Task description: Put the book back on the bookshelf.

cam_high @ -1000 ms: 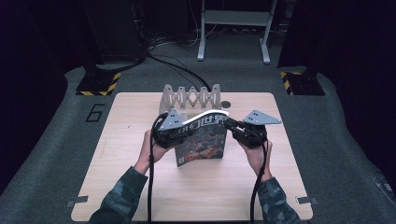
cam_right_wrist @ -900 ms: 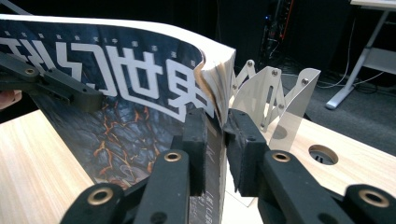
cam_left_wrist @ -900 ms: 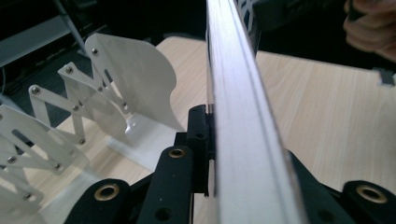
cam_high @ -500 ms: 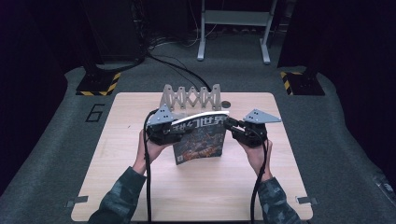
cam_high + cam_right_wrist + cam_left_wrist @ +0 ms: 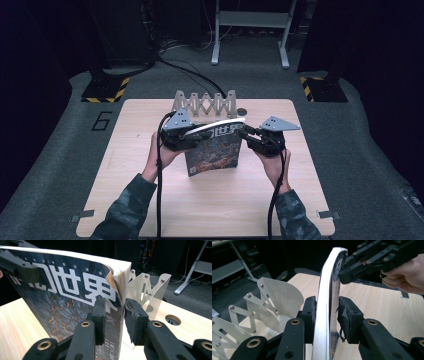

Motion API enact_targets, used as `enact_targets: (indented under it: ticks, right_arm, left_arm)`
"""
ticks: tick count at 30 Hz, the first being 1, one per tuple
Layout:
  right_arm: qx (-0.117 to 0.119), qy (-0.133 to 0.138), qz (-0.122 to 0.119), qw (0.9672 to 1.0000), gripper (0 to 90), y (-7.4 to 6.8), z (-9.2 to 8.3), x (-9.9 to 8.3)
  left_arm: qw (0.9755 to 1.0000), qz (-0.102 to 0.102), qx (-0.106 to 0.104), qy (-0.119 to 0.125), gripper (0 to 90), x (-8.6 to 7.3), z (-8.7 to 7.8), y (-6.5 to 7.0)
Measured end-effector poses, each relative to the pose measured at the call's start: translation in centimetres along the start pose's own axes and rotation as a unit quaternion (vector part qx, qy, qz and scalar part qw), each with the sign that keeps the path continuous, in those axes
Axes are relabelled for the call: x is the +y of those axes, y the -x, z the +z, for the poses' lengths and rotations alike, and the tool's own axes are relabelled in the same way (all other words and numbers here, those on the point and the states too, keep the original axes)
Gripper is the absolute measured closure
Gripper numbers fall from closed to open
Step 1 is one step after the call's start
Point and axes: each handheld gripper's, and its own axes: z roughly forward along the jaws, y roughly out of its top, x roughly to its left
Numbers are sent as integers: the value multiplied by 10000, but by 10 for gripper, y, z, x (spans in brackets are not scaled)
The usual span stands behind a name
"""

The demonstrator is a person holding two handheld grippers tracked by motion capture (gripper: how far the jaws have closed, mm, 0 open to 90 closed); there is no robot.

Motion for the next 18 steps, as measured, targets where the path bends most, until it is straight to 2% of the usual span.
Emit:
enact_targets:
  ticks: [1, 3, 5, 7, 9, 11, 12, 14, 15, 17, 18]
  right_arm:
    - [2, -2, 0, 10000, 700, 0, 0, 0]
    - [15, -11, 25, 10000, 697, 0, -1, 0]
    - [26, -13, 2, 10000, 693, 1, -1, 0]
    - [33, -7, -9, 10000, 682, 1, -2, 0]
    - [-19, 11, 54, 10000, 631, 1, -5, -1]
    - [-26, 28, 67, 10000, 619, 2, -6, -2]
    - [-111, -8, 122, 9999, 565, 5, -8, -6]
    - [-140, -26, 156, 9998, 546, 7, -9, -9]
    - [-172, -30, 189, 9997, 509, 9, -10, -13]
    - [-295, -63, 228, 9993, 455, 13, -12, -21]
    - [-456, -63, 258, 9986, 403, 15, -15, -31]
  left_arm:
    - [10000, -53, 39, -3, 692, 1, 1, 0]
    - [9999, -126, -53, -86, 741, 4, 3, 0]
    - [9999, -60, -22, -136, 757, 6, 3, -2]
    - [9999, -107, -28, -116, 777, 6, 3, -1]
    - [9998, -66, -96, -153, 807, 7, 3, -2]
    - [9998, -57, -93, -158, 810, 7, 3, -2]
    - [9998, -27, -86, -190, 812, 7, 3, -2]
    - [9997, -22, -90, -211, 812, 8, 3, -3]
    - [9997, -19, -98, -206, 813, 8, 3, -3]
    - [9998, -81, -64, -157, 813, 7, 3, -3]
    - [9998, -82, -73, -151, 813, 7, 3, -3]
